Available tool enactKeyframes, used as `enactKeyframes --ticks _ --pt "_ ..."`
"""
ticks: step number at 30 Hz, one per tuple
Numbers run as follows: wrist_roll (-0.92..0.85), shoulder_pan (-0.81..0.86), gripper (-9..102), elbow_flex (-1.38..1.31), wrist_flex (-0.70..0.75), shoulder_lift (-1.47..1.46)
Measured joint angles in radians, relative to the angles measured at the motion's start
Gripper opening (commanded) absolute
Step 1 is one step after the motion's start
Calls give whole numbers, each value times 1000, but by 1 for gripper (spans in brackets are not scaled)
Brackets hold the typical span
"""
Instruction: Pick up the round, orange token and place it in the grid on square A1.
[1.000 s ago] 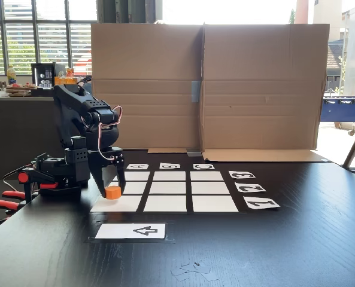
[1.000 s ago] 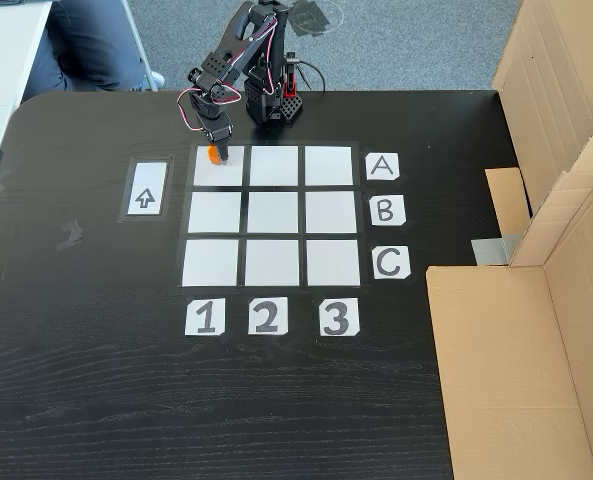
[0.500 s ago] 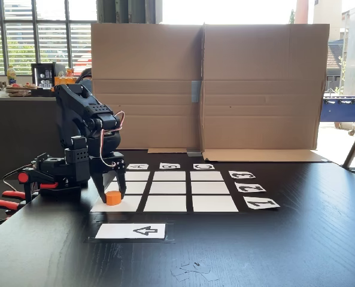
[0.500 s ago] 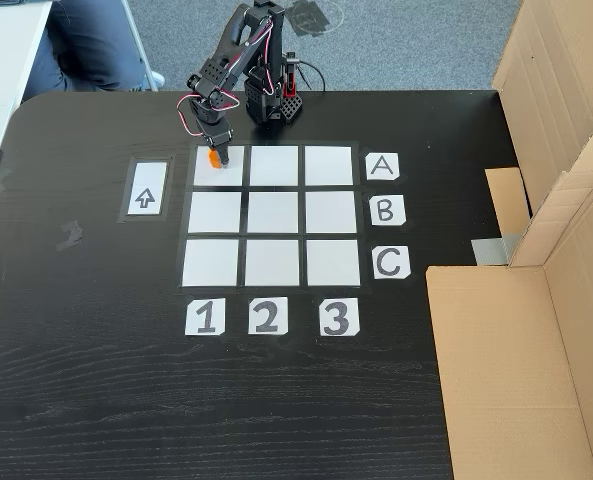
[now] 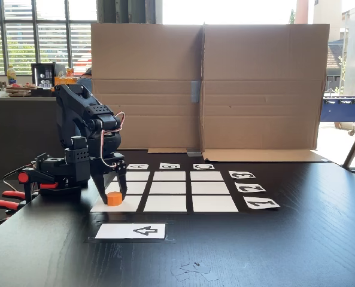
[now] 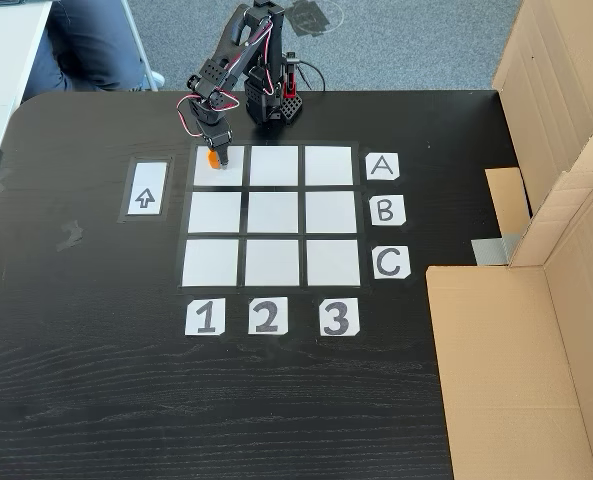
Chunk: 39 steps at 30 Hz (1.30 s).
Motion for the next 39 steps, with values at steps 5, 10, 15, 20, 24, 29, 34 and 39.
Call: enactKeyframes --ticks 5,10,15,20,24,29,34,39 --pt "0 0 38 0 0 0" --pt "0 14 41 0 0 0" --pt "0 15 41 0 0 14" --pt "-3 49 41 -20 -18 46" --pt "-17 84 41 -75 -18 67" --pt "-17 152 41 -137 -18 115" --pt "-37 252 41 -202 -17 192" --pt "-67 362 41 -225 -17 304"
